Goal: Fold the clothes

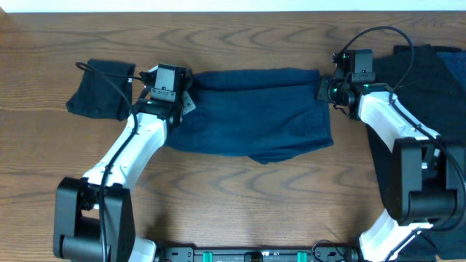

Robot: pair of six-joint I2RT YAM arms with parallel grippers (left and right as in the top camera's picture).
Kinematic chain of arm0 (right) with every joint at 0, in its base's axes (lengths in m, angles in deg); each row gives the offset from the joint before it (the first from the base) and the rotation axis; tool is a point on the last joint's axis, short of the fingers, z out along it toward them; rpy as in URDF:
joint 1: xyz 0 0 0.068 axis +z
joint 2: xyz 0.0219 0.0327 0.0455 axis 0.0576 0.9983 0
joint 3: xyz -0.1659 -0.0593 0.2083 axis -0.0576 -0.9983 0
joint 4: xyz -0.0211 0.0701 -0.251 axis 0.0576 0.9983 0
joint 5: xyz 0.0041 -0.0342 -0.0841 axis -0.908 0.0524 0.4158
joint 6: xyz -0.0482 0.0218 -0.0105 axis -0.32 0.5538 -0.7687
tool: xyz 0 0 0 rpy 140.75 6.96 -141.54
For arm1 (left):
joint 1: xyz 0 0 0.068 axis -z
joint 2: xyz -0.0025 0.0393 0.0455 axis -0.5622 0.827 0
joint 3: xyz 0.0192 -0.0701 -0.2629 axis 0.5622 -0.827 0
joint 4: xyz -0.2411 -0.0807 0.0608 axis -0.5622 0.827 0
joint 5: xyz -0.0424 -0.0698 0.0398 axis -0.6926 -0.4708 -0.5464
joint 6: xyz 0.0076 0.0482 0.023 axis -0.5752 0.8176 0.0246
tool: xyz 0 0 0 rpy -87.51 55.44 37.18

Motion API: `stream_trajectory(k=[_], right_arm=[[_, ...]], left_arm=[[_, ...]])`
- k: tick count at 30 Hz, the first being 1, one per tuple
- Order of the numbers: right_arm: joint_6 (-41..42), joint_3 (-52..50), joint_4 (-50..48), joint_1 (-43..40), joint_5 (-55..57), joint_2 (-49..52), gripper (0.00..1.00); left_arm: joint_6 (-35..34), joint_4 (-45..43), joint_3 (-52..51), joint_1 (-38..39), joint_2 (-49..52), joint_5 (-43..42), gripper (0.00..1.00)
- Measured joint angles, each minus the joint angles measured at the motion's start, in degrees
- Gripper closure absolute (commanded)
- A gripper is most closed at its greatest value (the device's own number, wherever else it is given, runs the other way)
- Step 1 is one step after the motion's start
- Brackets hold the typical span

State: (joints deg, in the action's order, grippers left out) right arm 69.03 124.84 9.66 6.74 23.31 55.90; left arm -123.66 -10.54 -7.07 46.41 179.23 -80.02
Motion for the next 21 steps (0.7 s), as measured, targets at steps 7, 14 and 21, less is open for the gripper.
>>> stream_trajectory(k=[7, 14, 21], right_arm=[[-0.2, 0.0, -3.5, 0.0, 0.8, 2.3, 0.62], [-4.6, 0.0, -12.1, -0.2, -6.0, 2.5, 0.31], [-6.9, 0.1, -9.5, -1.4, -16.1, 0.7, 0.34]], left_arm=[[0.9, -6.4, 0.0, -0.2, 6.7, 2.3, 0.23], [4.7, -9.9, 0.0, -1.5, 7.0, 2.7, 0.14], [7.1, -1.3, 0.1, -2.8, -5.5, 2.2, 0.47]])
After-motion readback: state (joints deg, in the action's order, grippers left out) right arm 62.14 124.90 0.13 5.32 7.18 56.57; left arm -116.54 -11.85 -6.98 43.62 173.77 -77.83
